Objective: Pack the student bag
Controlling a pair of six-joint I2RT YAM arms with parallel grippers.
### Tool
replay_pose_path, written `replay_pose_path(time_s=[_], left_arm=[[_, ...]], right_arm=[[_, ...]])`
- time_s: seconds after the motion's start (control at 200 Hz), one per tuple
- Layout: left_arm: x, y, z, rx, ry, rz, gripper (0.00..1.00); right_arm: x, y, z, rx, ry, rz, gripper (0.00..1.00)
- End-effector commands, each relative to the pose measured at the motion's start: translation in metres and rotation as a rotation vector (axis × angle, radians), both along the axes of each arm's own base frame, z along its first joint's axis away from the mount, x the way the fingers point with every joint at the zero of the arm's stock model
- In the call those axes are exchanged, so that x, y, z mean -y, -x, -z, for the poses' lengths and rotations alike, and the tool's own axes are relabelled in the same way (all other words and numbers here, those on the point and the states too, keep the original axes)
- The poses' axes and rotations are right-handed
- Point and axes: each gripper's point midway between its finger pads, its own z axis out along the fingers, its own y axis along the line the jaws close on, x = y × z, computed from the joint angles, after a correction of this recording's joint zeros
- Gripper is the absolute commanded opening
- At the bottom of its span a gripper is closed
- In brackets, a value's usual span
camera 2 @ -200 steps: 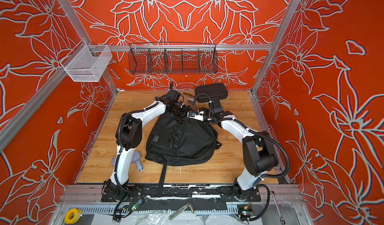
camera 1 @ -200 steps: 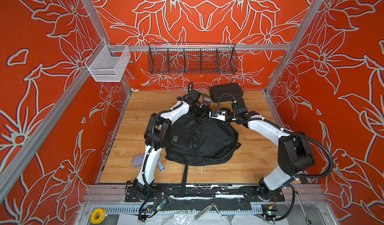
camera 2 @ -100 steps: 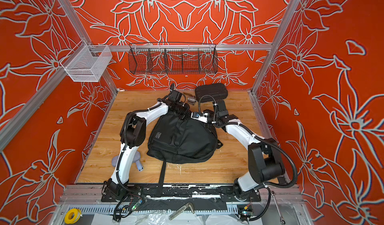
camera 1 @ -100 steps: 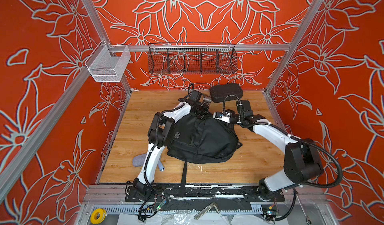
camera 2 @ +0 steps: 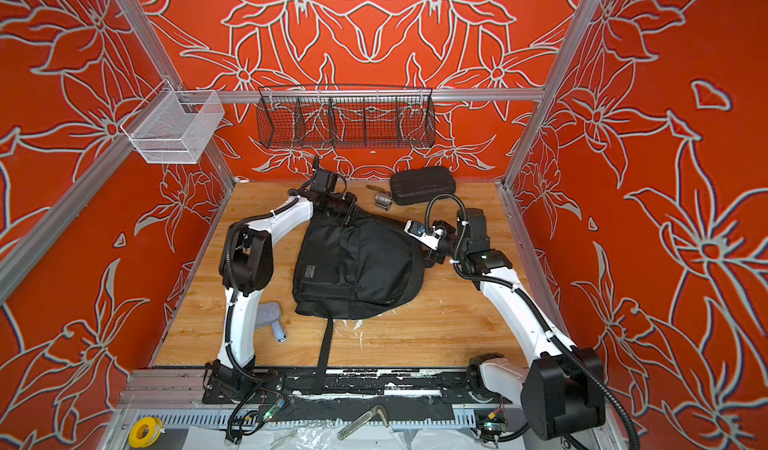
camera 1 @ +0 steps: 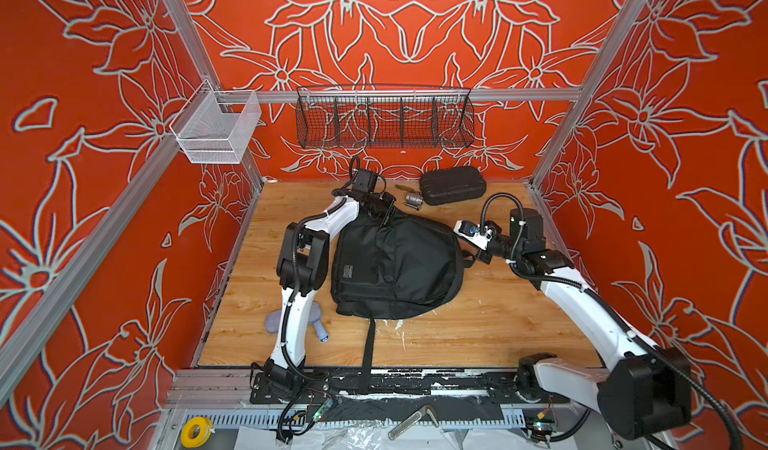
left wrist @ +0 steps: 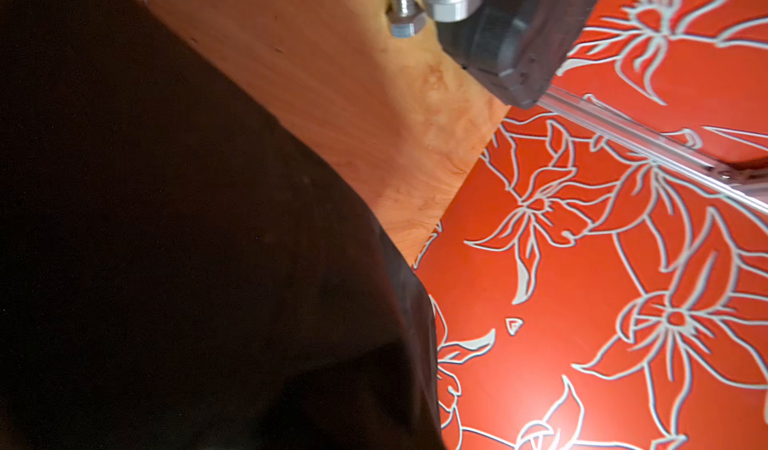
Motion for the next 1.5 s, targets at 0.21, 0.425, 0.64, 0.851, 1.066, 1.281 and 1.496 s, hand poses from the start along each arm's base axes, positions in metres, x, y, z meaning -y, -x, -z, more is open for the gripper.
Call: replay_pose_path(time_s=[0.21, 0.425, 0.64, 0.851, 1.066, 1.281, 1.496], left_arm=[[-0.003, 0.008, -0.044, 0.217, -0.123, 0.070, 0.46], [0.052, 0.030, -0.061, 0.307, -0.193, 0.276, 0.72], [0.094, 0.043, -0.049, 0.315, -0.201, 0.449, 0.81], [0.100, 0.064, -0.032, 0.249, -0.200, 0.510, 0.82], [0.088, 0.071, -0.054, 0.285, -0.251, 0.492, 0.83], [0.112, 0.078, -0.033, 0.193, -0.174, 0.493, 0.83], [0.143, 0.065, -0.020, 0.185, -0.112, 0.468, 0.68]], right_arm=[[-0.016, -0.001, -0.027, 0.009, -0.142, -0.098, 0.00], [-0.031, -0.011, -0.021, -0.038, -0.134, -0.129, 0.00], [-0.032, -0.021, -0.013, -0.066, -0.146, -0.081, 0.00], [-0.024, -0.025, -0.002, -0.088, -0.124, -0.017, 0.00], [-0.016, -0.026, 0.006, -0.099, -0.104, 0.046, 0.00], [-0.020, -0.017, 0.010, -0.109, -0.107, 0.047, 0.00], [-0.017, -0.014, 0.011, -0.135, -0.117, 0.110, 0.00]])
